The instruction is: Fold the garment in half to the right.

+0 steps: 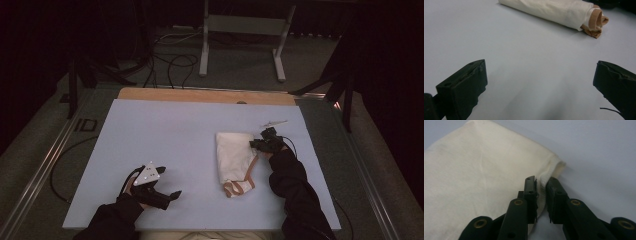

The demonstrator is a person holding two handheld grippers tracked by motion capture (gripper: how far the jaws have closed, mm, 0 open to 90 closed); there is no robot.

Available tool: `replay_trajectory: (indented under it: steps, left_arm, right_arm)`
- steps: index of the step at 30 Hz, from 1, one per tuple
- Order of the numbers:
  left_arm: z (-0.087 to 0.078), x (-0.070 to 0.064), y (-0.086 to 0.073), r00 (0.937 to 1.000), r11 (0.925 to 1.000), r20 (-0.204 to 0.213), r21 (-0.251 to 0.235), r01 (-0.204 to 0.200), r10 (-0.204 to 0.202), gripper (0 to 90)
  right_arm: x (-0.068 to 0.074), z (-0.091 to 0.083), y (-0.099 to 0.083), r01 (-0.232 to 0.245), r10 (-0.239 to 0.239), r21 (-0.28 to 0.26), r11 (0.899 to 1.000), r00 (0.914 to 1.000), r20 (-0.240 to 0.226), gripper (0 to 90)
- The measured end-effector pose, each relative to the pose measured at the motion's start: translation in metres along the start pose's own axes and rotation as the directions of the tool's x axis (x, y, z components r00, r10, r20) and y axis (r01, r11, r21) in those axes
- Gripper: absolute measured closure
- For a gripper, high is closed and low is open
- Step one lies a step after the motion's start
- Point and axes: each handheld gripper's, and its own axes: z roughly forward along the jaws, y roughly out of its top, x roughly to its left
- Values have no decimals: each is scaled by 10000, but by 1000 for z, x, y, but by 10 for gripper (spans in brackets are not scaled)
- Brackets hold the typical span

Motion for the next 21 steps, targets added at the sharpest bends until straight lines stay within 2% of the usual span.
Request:
replay_trajectory:
  steps: [4,8,11,13,21]
  left_arm:
    - [-1,0,0,10000,10000,-25,-39,33,-33,2]
    - [-1,1,1,10000,10000,-70,-87,35,-36,2]
    - [-2,1,1,9999,9999,-93,-130,49,-50,2]
    - [-2,2,1,9999,9999,-109,-150,61,-62,2]
    - [-5,4,2,9999,9995,-122,-302,106,-110,1]
  right_arm:
    - [-2,-1,0,3,-4,39,10000,9997,224,759]
    - [-2,-3,0,111,-112,29,9999,9992,373,638]
    - [0,-8,1,99,-94,-214,9997,9997,214,522]
    - [4,-14,3,226,-215,-421,9989,9994,267,469]
    - [22,-27,12,469,-518,-1066,9932,9977,-430,264]
